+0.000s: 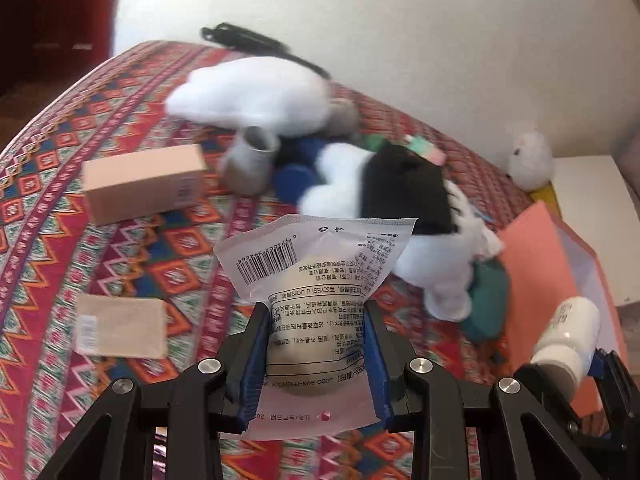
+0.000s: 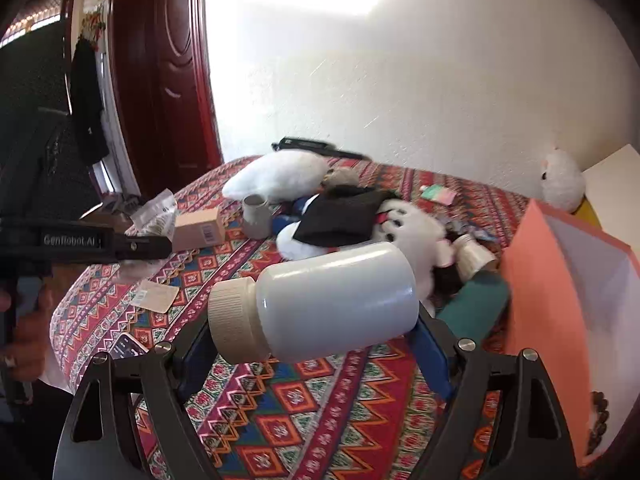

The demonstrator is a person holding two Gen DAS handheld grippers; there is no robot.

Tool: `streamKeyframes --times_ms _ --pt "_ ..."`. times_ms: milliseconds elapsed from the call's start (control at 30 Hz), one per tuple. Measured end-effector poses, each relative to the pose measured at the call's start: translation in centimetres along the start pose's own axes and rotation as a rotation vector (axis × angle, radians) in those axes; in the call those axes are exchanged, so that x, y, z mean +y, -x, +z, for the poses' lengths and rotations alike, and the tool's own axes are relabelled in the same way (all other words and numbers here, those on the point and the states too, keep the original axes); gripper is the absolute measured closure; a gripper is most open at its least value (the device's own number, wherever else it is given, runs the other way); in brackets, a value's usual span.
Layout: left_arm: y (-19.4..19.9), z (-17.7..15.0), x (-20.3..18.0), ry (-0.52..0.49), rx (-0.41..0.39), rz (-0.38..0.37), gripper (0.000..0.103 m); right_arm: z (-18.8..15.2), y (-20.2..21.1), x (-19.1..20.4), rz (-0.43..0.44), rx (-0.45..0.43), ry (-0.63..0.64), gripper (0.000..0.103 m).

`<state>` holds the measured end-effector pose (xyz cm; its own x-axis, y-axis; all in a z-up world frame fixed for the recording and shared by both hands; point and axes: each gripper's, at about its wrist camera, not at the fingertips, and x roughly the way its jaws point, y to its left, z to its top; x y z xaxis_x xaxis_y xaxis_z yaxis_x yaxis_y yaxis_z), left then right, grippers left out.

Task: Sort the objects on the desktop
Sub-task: 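Carry the bun and pill bottle into the shoebox and release both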

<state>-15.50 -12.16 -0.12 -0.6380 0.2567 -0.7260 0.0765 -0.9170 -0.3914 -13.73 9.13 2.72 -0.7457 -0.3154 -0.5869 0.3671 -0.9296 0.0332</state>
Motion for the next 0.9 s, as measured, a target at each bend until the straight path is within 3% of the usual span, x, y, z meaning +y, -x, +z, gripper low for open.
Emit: streamKeyframes --times_ms 233,567,900 --pt "-0.1 -2.5 -6.7 -0.078 0.013 -0.099 0.067 -1.4 5.2 -4.4 -0.104 -0.047 -0.045 0.017" --pt "-2.1 -7.1 -19.4 -0.216 0.107 -0.277 0.067 -4.3 13.1 -13.8 -0.275 -0.125 -0.207 0.017" --pt "-3.8 -9.0 -30.6 -0.4 0.162 -0.324 0.067 -6.8 17.1 -22.8 -0.418 -0.17 -0.368 0.017"
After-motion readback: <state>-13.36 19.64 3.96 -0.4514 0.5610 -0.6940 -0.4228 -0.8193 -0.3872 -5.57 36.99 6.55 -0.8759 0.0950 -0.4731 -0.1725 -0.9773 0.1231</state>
